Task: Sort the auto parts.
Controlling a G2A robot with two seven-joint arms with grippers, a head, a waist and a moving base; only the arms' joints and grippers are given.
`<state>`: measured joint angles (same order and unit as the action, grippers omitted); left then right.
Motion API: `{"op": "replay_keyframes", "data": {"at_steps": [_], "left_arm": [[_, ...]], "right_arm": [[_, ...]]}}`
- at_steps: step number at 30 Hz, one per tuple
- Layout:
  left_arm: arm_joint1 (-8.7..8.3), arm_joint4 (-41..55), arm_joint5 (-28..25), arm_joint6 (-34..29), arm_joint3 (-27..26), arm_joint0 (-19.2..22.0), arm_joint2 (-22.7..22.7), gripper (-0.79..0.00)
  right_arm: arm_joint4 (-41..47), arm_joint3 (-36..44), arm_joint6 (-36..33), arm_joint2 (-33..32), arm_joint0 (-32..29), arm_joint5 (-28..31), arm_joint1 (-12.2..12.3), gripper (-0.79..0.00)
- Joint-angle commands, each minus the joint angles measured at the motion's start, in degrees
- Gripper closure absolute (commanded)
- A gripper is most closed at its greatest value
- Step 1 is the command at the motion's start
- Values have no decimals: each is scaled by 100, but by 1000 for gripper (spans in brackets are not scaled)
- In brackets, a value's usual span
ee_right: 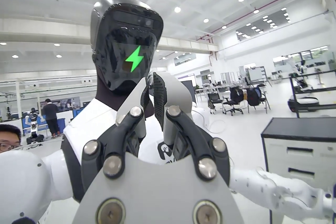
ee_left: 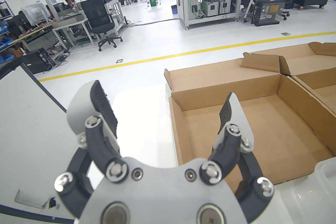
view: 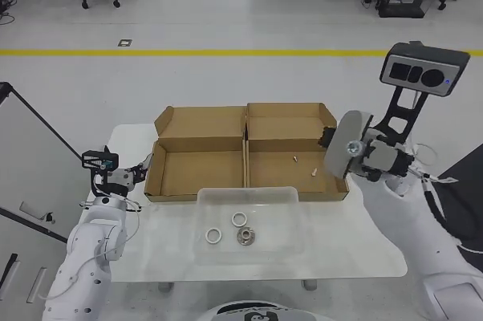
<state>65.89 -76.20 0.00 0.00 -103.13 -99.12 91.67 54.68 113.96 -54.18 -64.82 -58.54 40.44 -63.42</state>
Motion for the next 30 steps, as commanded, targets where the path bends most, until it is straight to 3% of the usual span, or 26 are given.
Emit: {"op": "replay_keyframes", "data": {"at_steps": [1,6,17,30], "left_arm": [[0,0,0,0,0,0,0,-785],[0,0,0,0,0,0,0,-785],[0,0,0,0,0,0,0,-785],[0,0,0,0,0,0,0,-785]], "right_arm": [[-220,45,40,-60,-16,-132,1,0],[-515,164,155,-168,-89,-343,-8,0],[641,210,184,-2,-216,39,-148,0],[641,210,184,-2,-216,39,-148,0]]}}
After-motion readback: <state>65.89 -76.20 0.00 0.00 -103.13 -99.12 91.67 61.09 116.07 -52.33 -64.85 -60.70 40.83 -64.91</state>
